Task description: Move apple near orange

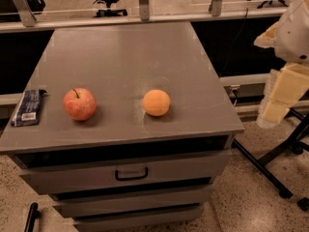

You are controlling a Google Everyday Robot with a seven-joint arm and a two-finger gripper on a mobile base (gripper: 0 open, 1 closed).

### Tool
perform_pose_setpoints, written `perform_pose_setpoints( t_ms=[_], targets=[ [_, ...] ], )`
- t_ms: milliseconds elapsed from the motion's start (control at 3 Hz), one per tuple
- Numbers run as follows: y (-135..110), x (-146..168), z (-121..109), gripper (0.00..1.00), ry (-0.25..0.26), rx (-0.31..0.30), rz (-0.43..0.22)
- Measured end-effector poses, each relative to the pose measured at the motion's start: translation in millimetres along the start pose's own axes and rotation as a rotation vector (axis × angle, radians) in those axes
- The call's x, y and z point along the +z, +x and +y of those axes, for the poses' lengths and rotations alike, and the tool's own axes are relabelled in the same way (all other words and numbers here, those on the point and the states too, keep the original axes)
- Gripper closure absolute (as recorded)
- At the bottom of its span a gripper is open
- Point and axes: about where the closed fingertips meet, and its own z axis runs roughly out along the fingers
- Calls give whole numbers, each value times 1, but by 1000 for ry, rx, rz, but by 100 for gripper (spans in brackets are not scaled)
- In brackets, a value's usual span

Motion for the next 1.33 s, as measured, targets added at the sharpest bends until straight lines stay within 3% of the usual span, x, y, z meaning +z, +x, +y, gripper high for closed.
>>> perform_pose_setpoints(
  t_ms=[333,1000,1333],
  targets=[
    [-48,7,-13,0,-6,-118,-38],
    [-222,43,-22,0,-76,-459,-193],
    [-313,85,-22,0,-156,-560,-248]
  ],
)
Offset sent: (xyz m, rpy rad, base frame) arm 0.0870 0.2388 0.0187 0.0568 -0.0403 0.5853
